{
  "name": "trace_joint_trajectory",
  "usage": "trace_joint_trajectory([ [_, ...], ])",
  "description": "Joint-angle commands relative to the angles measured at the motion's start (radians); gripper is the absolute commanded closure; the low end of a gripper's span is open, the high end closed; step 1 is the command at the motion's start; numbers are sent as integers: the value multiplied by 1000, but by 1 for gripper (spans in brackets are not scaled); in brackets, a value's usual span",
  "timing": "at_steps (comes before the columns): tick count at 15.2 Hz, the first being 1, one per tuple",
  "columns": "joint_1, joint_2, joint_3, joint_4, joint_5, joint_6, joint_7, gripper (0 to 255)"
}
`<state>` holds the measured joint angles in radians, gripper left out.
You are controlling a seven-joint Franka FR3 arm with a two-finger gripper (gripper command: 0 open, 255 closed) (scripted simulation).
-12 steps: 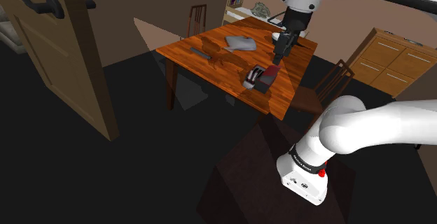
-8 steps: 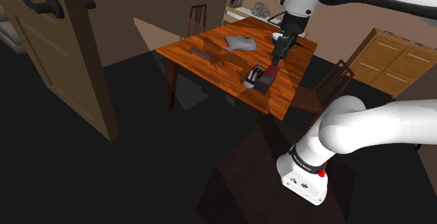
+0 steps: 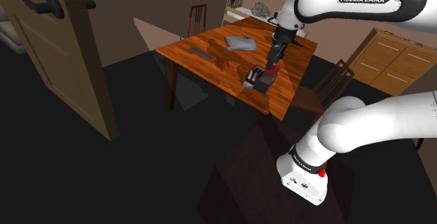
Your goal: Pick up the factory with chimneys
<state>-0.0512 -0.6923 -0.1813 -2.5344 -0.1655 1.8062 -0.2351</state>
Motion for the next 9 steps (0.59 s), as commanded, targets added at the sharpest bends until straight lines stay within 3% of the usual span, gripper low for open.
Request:
trace_joint_trajectory([
  [1,-9,48,-37,-1,-17,63,-36,0],
  [9,-22,295,-195,40,-33,313,-198,0],
])
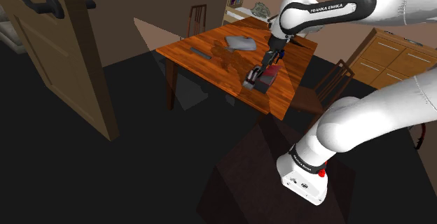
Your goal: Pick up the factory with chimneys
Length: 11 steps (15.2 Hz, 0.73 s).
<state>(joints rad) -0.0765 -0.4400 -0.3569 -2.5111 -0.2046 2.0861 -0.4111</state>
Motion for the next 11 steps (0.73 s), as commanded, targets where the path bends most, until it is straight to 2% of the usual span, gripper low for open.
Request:
trace_joint_trajectory([
  [1,5,79,-39,29,13,62,-46,0],
  [6,19,275,-129,108,93,193,-186,0],
  [11,13,492,-180,224,258,284,-369,0],
])
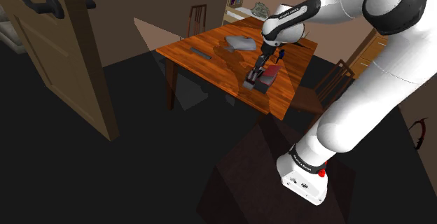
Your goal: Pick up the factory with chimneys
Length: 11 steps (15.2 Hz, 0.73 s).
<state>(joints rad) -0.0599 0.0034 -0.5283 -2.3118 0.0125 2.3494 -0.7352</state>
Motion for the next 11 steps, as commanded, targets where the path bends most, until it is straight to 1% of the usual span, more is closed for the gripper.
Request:
trace_joint_trajectory([
  [1,-13,93,-11,53,80,32,-84,0],
  [5,-73,266,13,178,227,57,-224,0],
  [11,-96,327,42,167,279,120,-261,0],
])
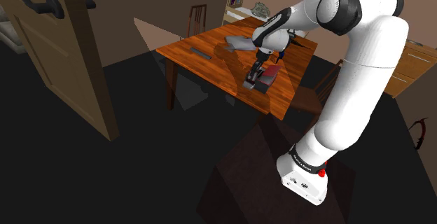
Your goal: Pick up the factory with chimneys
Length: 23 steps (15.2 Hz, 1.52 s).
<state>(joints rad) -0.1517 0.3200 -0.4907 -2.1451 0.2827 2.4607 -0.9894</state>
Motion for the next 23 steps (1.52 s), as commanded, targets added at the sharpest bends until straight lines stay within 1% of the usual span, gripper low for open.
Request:
trace_joint_trajectory([
  [1,-8,21,9,-1,18,19,-13,0],
  [4,-10,27,12,-1,23,25,-17,0],
  [5,-10,26,12,-2,23,25,-17,255],
  [14,-10,27,12,-1,23,25,-17,255],
  [23,20,-65,-27,15,-56,-70,39,255],
])
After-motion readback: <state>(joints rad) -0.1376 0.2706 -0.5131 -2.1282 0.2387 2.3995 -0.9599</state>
